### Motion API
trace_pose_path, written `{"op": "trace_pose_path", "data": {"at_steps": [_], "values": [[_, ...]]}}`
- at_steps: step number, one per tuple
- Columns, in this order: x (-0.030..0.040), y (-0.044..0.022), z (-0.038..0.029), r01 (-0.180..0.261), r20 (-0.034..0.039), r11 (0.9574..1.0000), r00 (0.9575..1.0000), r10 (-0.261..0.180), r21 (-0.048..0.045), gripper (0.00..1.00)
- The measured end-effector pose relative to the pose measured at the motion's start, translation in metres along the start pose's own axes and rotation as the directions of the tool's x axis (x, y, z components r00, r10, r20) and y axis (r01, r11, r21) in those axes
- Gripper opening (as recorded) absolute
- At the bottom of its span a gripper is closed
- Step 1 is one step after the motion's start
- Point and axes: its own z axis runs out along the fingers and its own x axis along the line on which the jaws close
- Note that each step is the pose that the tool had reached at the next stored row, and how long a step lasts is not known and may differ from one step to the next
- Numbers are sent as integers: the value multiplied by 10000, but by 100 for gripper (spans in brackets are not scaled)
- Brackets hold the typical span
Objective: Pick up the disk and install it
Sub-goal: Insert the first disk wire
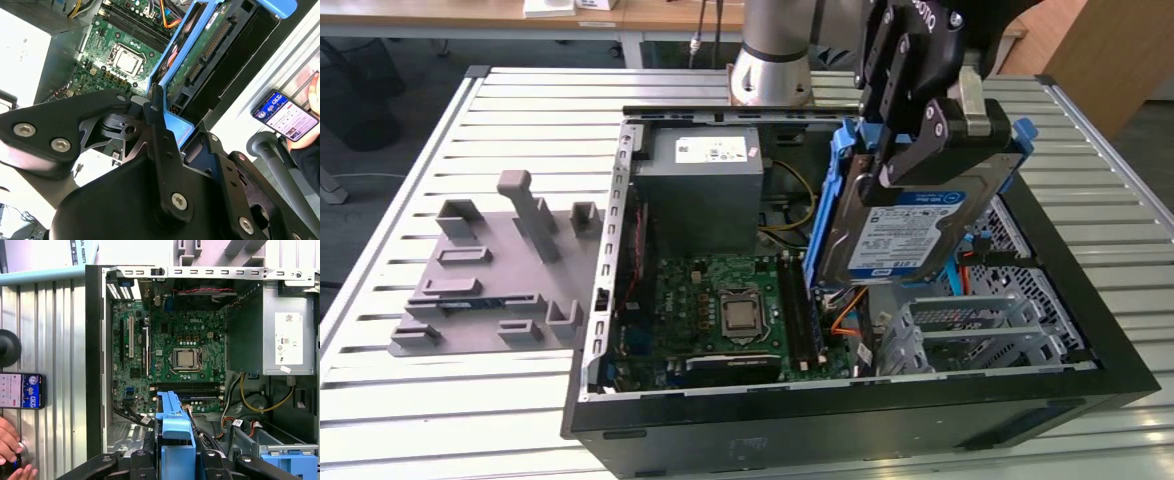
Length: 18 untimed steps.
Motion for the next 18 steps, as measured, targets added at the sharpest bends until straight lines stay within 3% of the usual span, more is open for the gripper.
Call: {"op": "trace_pose_path", "data": {"at_steps": [7,12,14,18], "values": [[4,-1,0,0,1,10000,10000,0,0,36],[101,-7,1,0,1,10000,10000,0,0,36],[129,-39,4,0,0,10000,10000,0,0,36],[144,-179,19,1,0,10000,10000,-1,-1,36]]}}
